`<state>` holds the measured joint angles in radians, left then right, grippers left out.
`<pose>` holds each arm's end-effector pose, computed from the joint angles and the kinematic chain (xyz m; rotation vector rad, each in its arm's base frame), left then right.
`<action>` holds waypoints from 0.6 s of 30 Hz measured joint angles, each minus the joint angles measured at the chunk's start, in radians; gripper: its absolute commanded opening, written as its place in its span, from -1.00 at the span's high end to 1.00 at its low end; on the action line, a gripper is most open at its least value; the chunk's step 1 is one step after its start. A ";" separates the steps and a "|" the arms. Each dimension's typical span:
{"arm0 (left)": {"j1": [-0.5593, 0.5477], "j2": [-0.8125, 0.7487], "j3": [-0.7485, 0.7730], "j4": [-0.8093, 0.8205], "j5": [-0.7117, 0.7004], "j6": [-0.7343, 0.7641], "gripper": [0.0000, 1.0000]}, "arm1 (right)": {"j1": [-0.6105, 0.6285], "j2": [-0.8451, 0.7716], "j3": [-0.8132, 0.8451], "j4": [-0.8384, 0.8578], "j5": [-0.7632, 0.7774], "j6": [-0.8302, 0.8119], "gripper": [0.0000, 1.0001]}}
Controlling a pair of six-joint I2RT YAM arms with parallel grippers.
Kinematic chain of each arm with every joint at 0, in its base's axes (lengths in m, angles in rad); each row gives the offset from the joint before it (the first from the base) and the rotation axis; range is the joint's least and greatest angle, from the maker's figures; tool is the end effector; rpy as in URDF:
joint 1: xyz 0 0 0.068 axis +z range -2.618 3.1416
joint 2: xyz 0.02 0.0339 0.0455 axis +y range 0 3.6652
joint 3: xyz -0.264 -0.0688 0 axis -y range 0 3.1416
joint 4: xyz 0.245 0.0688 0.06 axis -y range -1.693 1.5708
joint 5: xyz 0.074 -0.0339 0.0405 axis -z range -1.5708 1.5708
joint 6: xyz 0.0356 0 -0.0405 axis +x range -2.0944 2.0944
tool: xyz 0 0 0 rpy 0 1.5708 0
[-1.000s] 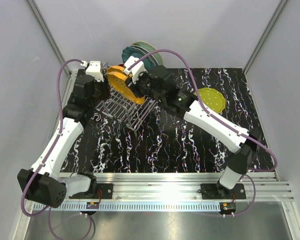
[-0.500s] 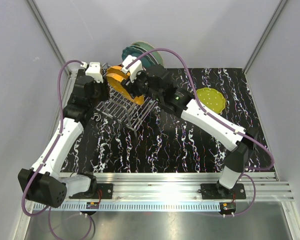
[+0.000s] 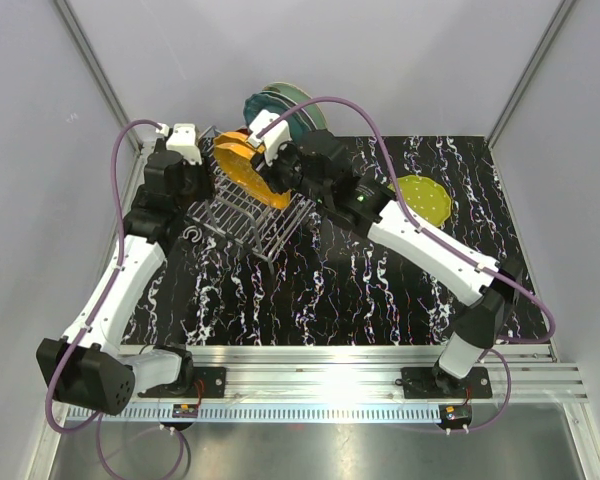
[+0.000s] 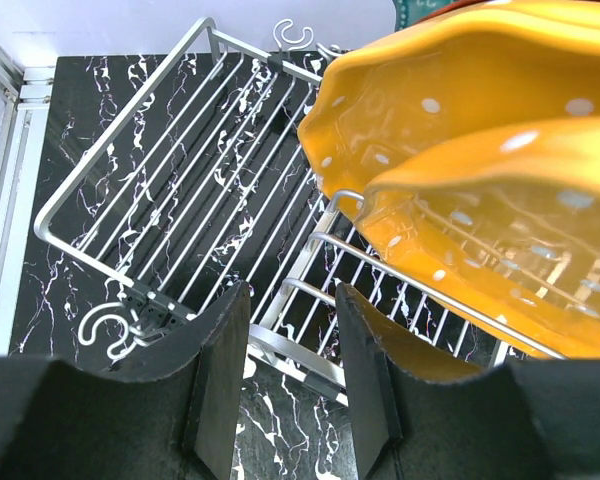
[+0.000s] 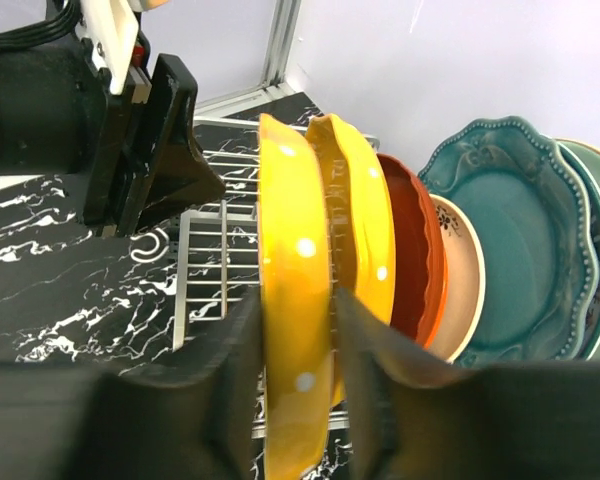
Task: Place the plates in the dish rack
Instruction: Insert the plate into the dish rack
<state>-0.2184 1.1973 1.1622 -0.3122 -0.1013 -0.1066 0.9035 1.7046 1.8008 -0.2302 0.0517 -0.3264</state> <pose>0.2678 -0.0557 0.3734 0.0390 1.9177 -0.1217 0.2502 0.3145 0.4438 -0.9601 1.4267 0.3851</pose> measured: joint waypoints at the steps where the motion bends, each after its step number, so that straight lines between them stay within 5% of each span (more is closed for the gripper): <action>1: 0.000 0.000 0.000 0.000 0.000 0.000 0.15 | 0.000 -0.001 0.000 0.000 0.000 0.005 0.38; 7: 0.000 -0.010 -0.011 0.001 -0.001 0.001 0.15 | 0.000 -0.002 0.000 0.001 0.010 0.001 0.75; 18: 0.000 -0.026 -0.013 0.002 -0.001 0.001 0.15 | 0.000 0.018 0.025 -0.001 0.007 -0.003 0.77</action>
<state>-0.2184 1.1717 1.1492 -0.3107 -0.1024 -0.1059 0.9035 1.7226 1.8259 -0.2314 0.0589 -0.3290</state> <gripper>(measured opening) 0.424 0.351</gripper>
